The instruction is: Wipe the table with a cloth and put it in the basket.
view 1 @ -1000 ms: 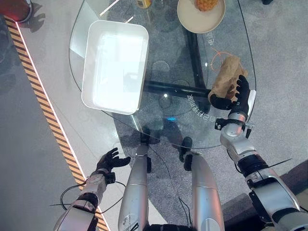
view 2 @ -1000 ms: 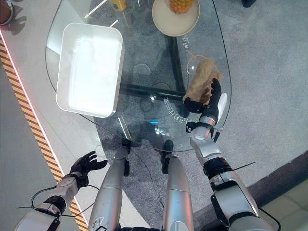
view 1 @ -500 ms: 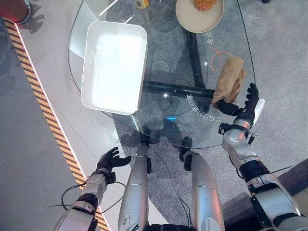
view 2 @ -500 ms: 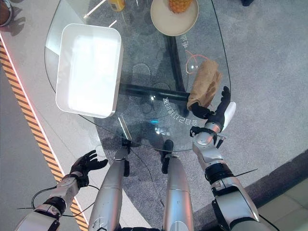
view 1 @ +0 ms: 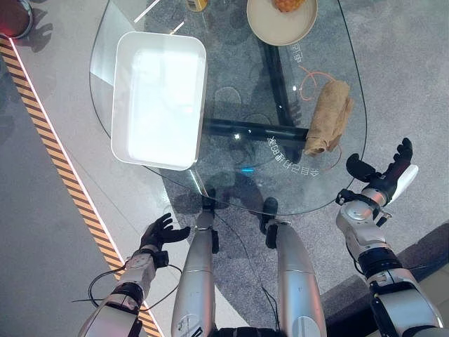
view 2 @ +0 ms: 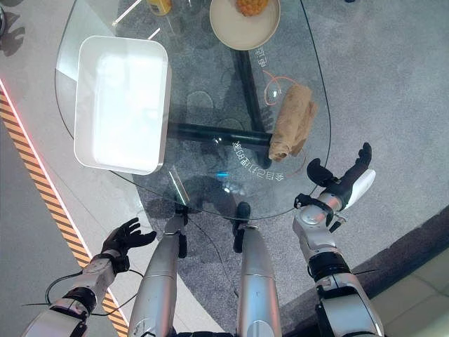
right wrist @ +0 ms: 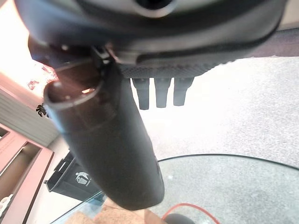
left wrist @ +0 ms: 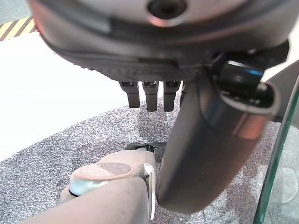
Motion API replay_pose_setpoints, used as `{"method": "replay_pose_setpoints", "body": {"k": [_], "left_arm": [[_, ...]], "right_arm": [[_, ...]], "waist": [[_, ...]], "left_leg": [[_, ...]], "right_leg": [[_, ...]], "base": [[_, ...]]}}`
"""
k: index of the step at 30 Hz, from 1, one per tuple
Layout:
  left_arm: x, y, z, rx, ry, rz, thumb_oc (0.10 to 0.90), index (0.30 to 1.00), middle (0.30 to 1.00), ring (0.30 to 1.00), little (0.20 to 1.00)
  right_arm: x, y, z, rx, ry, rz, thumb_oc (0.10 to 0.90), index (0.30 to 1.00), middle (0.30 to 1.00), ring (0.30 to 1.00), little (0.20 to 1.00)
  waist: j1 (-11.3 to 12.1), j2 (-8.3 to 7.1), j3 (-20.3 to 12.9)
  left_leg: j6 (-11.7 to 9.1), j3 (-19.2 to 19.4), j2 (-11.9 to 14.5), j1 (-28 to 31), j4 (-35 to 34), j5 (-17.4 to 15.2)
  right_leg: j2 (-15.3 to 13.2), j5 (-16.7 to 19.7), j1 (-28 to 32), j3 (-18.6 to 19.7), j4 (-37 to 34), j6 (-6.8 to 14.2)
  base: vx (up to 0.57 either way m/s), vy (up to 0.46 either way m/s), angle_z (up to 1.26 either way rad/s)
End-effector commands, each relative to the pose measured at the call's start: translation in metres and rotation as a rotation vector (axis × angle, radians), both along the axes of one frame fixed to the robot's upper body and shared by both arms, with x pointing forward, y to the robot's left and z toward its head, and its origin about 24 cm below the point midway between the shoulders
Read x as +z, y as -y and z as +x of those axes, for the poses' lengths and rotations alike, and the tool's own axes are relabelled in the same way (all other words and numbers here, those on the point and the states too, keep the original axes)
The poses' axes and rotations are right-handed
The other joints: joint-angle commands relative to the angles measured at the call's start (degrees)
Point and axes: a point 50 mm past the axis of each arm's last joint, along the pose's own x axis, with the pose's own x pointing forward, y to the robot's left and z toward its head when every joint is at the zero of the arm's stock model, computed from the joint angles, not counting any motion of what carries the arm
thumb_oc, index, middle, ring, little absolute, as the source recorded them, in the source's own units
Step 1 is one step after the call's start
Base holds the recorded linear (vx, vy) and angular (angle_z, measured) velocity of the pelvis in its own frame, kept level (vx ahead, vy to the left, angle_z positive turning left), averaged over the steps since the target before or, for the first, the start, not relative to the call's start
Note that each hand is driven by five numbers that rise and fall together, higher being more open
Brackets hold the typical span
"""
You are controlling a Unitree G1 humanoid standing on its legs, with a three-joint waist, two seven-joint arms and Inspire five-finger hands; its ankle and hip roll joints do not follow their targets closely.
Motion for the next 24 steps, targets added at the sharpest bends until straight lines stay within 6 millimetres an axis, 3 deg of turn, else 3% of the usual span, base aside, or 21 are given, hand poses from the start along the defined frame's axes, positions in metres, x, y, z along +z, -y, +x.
{"method": "replay_pose_setpoints", "body": {"k": [1, 9, 13, 24], "left_arm": [[-0.016, -0.015, -0.028, 0.090, -0.052, -0.005, 0.800, 0.900, 0.900, 0.900, 0.900], [-0.017, -0.013, -0.030, 0.087, -0.051, -0.007, 0.800, 0.900, 0.900, 0.900, 0.900], [-0.017, -0.011, -0.028, 0.087, -0.050, -0.012, 0.800, 0.900, 0.900, 0.900, 0.900], [-0.020, -0.004, -0.029, 0.082, -0.053, -0.023, 0.800, 0.900, 0.900, 0.900, 0.900]], "right_arm": [[0.043, 0.017, -0.010, -0.041, 0.219, -0.109, 0.800, 0.900, 0.900, 0.900, 0.900], [0.056, -0.006, -0.006, 0.092, 0.284, -0.113, 0.800, 0.900, 0.900, 0.900, 0.900], [0.068, -0.030, -0.005, 0.189, 0.342, -0.118, 0.800, 0.900, 0.900, 0.900, 0.900], [0.081, -0.061, -0.003, 0.311, 0.366, -0.134, 0.800, 0.900, 0.900, 0.900, 0.900]], "waist": [[-1.37, -0.43, -1.29], [-1.45, -0.47, -1.29], [-1.61, -0.49, -1.29], [-1.55, -0.18, -1.29]], "left_leg": [[3.52, 4.08, -2.43, 0.32, 8.26, -8.54], [3.45, 4.19, -2.57, 0.85, 7.23, -8.05], [3.37, 4.39, -2.67, 1.02, 6.74, -7.80], [3.34, 4.91, -3.00, 2.10, 5.27, -7.21]], "right_leg": [[2.84, 6.11, 1.72, 1.86, -8.49, 2.38], [2.79, 6.27, 2.20, 1.72, -9.32, 2.38], [2.73, 6.21, 2.28, 1.76, -9.67, 2.29], [2.63, 6.10, 3.07, 1.70, -10.31, 2.06]], "base": [[0.00, 0.000, 0.00], [0.00, 0.000, 0.00], [0.00, 0.000, 0.00], [0.00, 0.000, 0.00]]}}
